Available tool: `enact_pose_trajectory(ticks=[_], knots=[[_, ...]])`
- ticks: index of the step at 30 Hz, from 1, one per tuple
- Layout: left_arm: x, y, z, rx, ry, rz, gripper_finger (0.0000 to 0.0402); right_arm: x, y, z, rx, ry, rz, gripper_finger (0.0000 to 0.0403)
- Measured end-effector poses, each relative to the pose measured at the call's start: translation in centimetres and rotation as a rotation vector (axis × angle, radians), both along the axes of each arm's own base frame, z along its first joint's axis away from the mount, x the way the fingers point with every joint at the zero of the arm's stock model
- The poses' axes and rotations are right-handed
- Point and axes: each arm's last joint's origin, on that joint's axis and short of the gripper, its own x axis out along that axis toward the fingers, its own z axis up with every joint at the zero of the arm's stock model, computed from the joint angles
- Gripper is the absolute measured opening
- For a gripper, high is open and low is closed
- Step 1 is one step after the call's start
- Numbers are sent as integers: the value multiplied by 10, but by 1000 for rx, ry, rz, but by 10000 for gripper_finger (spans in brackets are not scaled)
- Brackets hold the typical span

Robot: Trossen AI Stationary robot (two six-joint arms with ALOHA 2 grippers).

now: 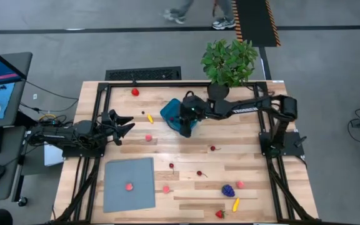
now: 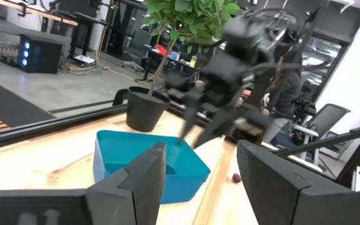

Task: Pick and placing Produce into tupperware
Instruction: Put the bottom left cherry into the container

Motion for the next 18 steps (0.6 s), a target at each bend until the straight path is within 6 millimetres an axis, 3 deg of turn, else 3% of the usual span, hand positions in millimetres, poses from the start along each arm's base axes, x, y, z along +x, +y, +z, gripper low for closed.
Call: enact_pose_trajectory(ticks=[4,9,14,18], knots=[[0,0,0,0,0,0,187,-12,24,35,-4,-102,105,114],[0,0,0,0,0,0,187,-46,54,75,-26,-230,205,113],[0,-1,0,4,3,-51,187,-90,85,92,-35,-335,288,113],[1,-2,0,6,4,-61,187,-126,98,89,-60,-390,307,113]])
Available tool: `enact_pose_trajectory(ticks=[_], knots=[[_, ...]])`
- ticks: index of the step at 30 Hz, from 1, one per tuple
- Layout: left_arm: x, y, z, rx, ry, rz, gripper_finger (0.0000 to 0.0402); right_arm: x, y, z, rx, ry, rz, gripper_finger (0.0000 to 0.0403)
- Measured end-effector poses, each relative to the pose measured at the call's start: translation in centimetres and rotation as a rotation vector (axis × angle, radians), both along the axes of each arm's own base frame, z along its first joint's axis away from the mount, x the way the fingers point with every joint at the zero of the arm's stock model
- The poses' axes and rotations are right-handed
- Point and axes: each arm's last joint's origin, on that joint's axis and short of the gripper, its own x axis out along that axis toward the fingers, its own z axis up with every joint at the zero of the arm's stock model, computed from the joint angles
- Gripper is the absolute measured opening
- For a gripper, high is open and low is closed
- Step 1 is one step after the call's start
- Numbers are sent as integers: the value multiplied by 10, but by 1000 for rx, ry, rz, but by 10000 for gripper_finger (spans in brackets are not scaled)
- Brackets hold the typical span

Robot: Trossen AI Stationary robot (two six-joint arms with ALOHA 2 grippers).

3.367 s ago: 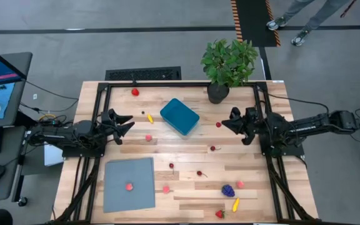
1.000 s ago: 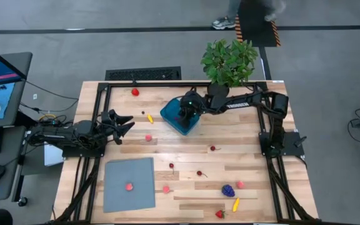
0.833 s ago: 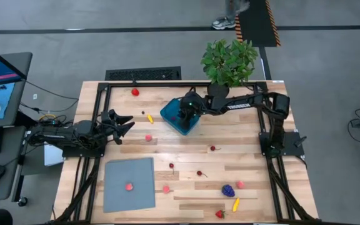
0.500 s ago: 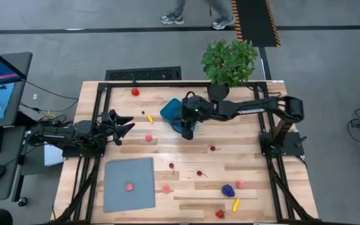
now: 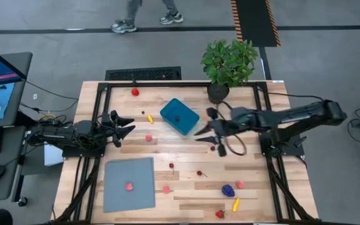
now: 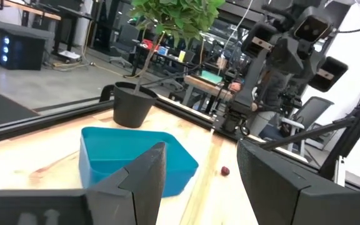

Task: Pick and placing Produce into tupperware
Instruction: Put the bottom left cherry into the container

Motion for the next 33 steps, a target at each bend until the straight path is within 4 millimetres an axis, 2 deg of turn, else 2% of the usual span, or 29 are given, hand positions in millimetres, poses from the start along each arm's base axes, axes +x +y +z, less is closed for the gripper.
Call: enact_pose_trajectory(ticks=[8,15,25,29,33], knots=[[0,-1,0,41,13,-16,187,-69,8,-18,43,-222,38,113],[1,-2,0,74,21,-64,187,-109,6,-54,69,-338,43,113],[1,-4,0,191,41,-135,187,-129,-1,-110,113,-309,-38,113],[1,-6,0,219,35,-185,187,-134,-2,-126,149,-300,-37,113],[1,-6,0,226,35,-207,187,-134,-2,-130,166,-251,-43,113]])
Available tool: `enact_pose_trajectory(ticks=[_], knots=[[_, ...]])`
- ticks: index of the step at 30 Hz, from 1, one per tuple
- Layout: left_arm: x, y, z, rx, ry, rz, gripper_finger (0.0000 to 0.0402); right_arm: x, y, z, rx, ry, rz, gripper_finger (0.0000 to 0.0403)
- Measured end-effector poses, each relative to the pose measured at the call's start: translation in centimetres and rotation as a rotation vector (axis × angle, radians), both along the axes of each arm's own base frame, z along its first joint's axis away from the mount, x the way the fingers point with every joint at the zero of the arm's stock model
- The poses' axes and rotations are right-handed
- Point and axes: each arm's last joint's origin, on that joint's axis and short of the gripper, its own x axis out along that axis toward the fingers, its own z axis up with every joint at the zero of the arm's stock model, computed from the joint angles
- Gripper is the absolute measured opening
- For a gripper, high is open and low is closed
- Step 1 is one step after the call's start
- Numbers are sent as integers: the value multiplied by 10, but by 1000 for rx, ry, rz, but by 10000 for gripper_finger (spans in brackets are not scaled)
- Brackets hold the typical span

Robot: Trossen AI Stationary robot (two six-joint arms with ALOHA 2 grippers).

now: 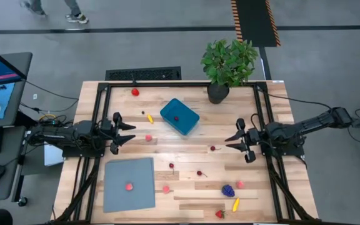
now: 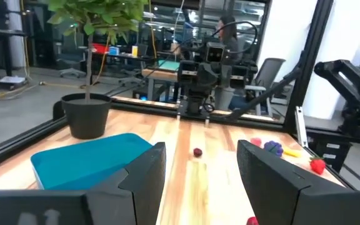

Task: Pick and placing Produce into tupperware
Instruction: Put the bottom left cherry into the container

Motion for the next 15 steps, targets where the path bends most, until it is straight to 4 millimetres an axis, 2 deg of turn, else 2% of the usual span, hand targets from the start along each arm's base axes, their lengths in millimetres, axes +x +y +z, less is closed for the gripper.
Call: enact_pose_trajectory(ticks=[7,15], knots=[[2,0,-4,-41,44,-2,187,1,-1,-3,-35,23,-12,113],[10,-1,-4,-73,63,-12,187,2,-9,-11,-59,106,-113,113]])
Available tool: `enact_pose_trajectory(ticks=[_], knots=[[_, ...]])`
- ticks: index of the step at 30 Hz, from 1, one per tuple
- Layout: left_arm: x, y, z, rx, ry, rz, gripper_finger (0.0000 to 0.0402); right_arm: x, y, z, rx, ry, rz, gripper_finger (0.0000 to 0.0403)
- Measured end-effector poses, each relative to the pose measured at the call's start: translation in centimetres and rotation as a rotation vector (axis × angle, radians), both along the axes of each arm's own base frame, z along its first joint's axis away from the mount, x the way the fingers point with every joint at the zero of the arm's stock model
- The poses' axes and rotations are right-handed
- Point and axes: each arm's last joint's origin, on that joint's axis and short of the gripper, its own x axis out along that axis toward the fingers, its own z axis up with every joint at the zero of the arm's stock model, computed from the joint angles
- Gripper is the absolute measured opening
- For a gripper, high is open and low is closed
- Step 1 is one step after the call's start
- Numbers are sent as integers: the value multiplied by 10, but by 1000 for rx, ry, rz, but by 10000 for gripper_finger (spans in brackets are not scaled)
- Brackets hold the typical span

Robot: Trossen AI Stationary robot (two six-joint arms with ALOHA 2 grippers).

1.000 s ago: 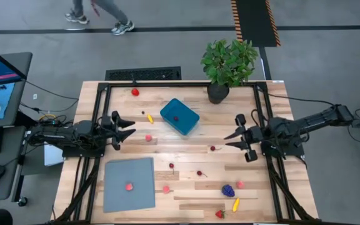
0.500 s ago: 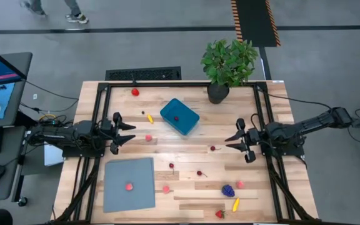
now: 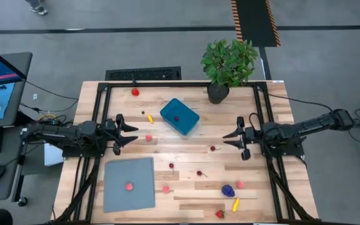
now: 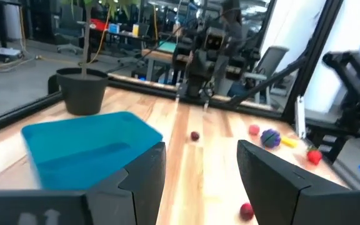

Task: Pick and placing Produce into tupperware
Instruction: Put the bottom left cherry into the container

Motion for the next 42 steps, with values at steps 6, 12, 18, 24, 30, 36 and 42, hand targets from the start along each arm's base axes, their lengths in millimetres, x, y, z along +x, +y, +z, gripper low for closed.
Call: enact_pose_trajectory(ticks=[6,12,18,24,30,36,42], knots=[[13,-1,-2,-95,28,-13,187,0,0,-3,20,35,-4,113],[33,-7,-4,-55,135,-41,187,-1,2,-6,31,63,17,113],[70,-15,4,35,273,-68,187,-2,5,-7,41,75,35,113],[118,-32,0,175,431,-190,187,-2,6,-7,43,76,47,113],[162,-51,-7,234,643,-272,187,-2,6,-9,47,94,45,113],[193,-78,-3,438,739,-345,187,-2,6,-9,72,97,42,113],[207,-109,-3,707,796,-386,187,-3,6,-11,77,117,40,113]])
